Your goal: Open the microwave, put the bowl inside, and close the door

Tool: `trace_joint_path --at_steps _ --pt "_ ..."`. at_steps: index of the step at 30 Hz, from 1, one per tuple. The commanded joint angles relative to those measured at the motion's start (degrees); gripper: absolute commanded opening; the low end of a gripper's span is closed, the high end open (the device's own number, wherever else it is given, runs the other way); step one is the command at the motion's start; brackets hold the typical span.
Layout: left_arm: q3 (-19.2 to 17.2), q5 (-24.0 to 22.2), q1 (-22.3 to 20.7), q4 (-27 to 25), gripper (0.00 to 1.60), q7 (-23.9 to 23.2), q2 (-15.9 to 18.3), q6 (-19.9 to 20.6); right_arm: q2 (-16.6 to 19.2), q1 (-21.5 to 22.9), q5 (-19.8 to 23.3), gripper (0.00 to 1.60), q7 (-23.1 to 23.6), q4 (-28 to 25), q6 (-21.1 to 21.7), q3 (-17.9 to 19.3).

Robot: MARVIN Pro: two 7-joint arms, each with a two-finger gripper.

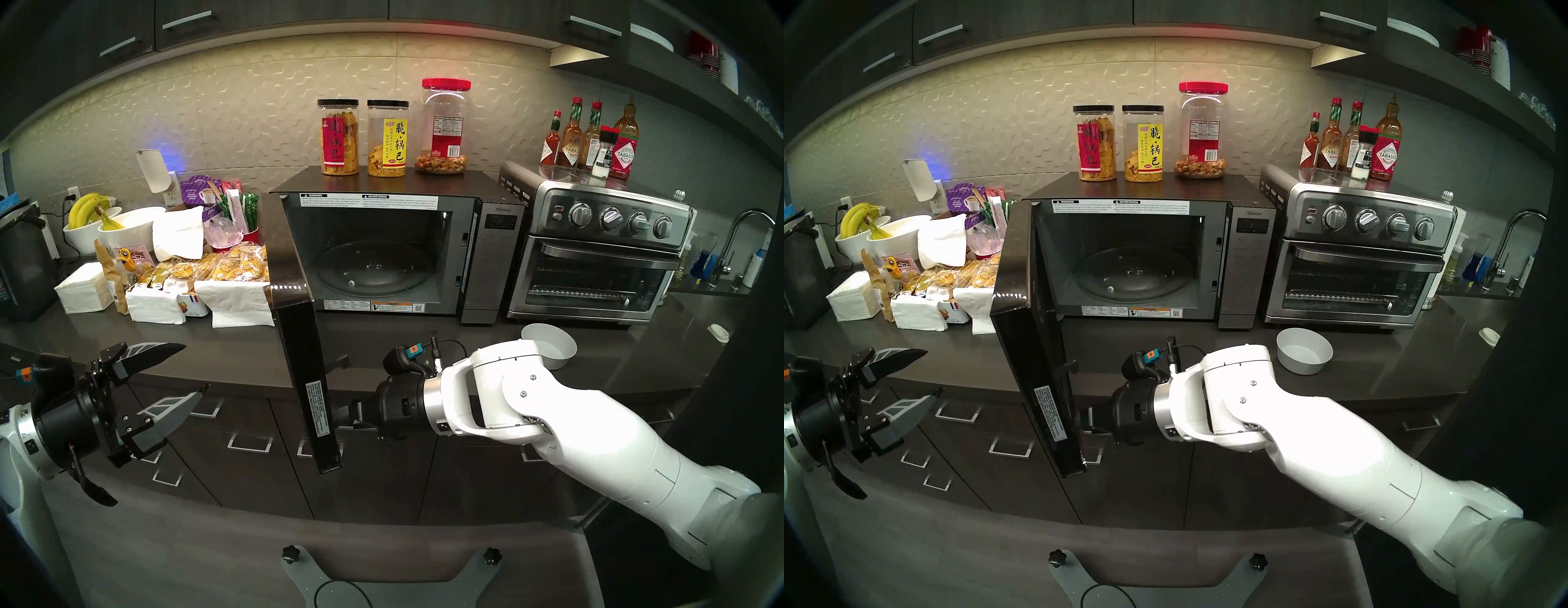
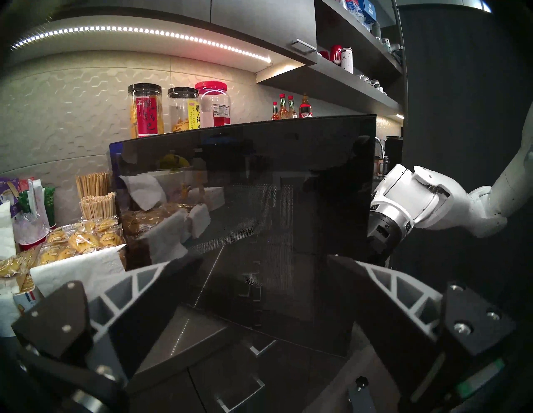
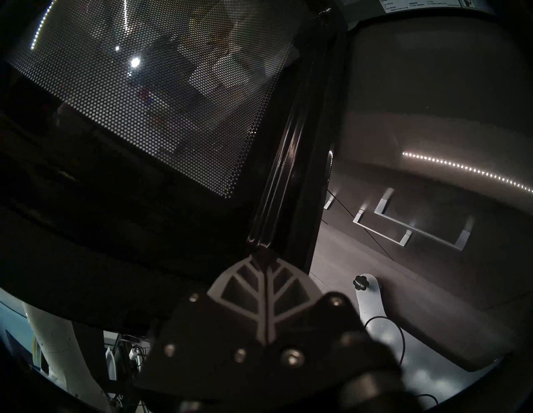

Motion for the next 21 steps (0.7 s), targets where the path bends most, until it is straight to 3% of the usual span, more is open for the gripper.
trace_joint_path --at_steps 1,21 --pt "-0.9 -1.6 2.0 0.1 1.6 -3.5 0.2 -0.8 -1.9 0.4 -0.1 0.0 -0.7 -2.1 0.4 -1.5" --pt "-0.8 -2.7 2.9 0.2 1.6 -3.0 0.8 -1.6 -6.3 0.7 -1.9 0.0 -4.7 -4.4 -0.5 -6.6"
